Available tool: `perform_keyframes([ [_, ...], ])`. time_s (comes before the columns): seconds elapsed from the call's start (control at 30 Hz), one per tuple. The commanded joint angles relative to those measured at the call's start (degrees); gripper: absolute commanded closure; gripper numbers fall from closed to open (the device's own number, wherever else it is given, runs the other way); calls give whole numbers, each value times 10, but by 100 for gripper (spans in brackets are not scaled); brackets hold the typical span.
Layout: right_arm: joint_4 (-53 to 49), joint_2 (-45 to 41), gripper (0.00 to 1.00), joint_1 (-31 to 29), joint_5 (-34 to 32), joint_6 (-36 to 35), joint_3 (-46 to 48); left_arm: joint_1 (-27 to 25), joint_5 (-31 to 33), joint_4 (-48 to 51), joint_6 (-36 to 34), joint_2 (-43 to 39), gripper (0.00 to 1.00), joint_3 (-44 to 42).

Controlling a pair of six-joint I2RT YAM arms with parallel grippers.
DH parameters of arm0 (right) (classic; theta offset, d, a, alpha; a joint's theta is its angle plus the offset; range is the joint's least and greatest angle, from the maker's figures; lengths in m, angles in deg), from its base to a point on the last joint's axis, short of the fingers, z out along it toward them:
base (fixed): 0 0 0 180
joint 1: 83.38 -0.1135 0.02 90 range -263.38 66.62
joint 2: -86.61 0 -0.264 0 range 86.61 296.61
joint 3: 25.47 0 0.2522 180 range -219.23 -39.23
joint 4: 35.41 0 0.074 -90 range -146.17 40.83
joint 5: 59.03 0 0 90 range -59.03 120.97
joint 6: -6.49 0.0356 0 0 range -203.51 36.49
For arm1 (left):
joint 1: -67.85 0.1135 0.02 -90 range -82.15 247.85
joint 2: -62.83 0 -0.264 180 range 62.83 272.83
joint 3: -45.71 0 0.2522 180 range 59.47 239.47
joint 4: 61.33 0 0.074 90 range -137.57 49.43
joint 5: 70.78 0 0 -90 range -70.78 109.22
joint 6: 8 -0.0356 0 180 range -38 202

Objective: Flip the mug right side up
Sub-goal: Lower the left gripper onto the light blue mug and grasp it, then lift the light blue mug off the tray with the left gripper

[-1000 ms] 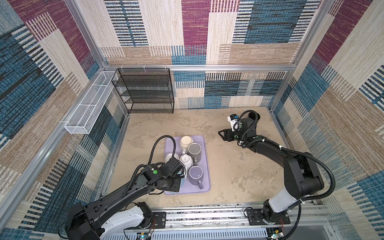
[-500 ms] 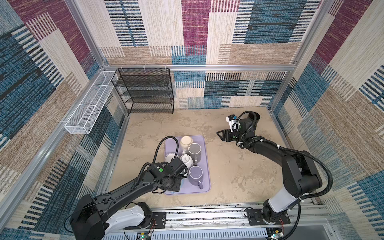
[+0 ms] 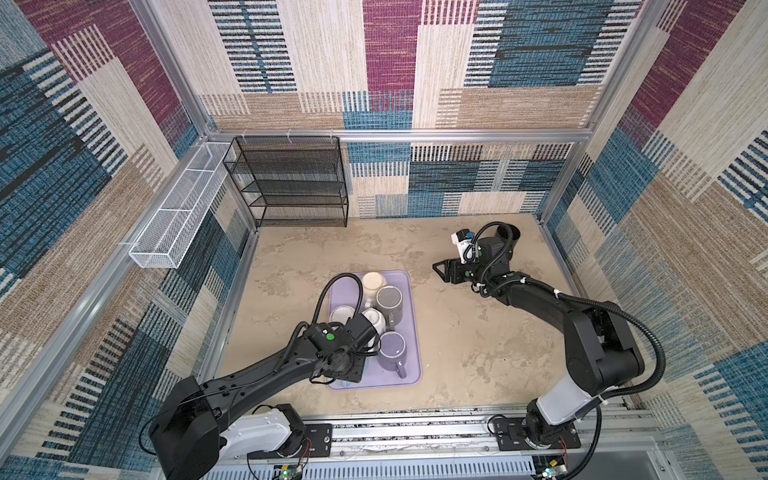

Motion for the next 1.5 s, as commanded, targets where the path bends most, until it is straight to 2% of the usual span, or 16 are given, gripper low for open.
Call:
perform_keyframes([
  [0.0,6,-2,30,-1,-7,-3,-4,1,9,-2,-10,3,53,0],
  [0.13,5,-3,30,-1,-6,-3,-4,0,11,-2,-10,6,58,0],
  [0.47,-1,-7,30,-1,-7,-6,-4,1,8,-1,-9,11,65,1],
  [0.87,-2,-9,30,-2,-5,-8,1,1,12,6,-8,16,68,6],
  [1.47,-5,-16,29,-12,-7,-17,6,0,19,11,-2,17,78,7],
])
